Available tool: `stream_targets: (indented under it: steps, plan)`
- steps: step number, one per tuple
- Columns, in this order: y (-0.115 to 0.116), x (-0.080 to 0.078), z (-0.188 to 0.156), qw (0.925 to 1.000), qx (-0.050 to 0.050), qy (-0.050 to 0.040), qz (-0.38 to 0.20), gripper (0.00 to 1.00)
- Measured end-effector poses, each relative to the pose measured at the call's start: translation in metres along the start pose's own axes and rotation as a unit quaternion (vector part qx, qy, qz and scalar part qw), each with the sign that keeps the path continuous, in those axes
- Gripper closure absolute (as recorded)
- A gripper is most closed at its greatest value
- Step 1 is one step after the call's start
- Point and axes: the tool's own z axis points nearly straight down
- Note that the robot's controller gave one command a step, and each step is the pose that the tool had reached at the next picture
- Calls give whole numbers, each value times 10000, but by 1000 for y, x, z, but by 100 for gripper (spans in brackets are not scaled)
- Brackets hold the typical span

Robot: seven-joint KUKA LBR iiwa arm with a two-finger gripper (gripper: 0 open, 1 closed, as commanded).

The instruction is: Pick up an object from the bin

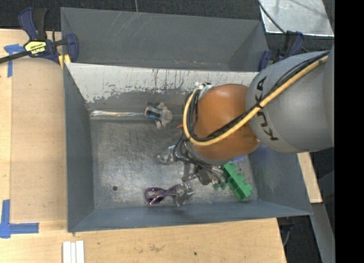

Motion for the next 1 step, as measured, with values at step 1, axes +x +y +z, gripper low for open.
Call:
stream_targets:
  steps: [1]
  plan:
    - [-53, -9, 47, 9992, -16, -15, 405, 0]
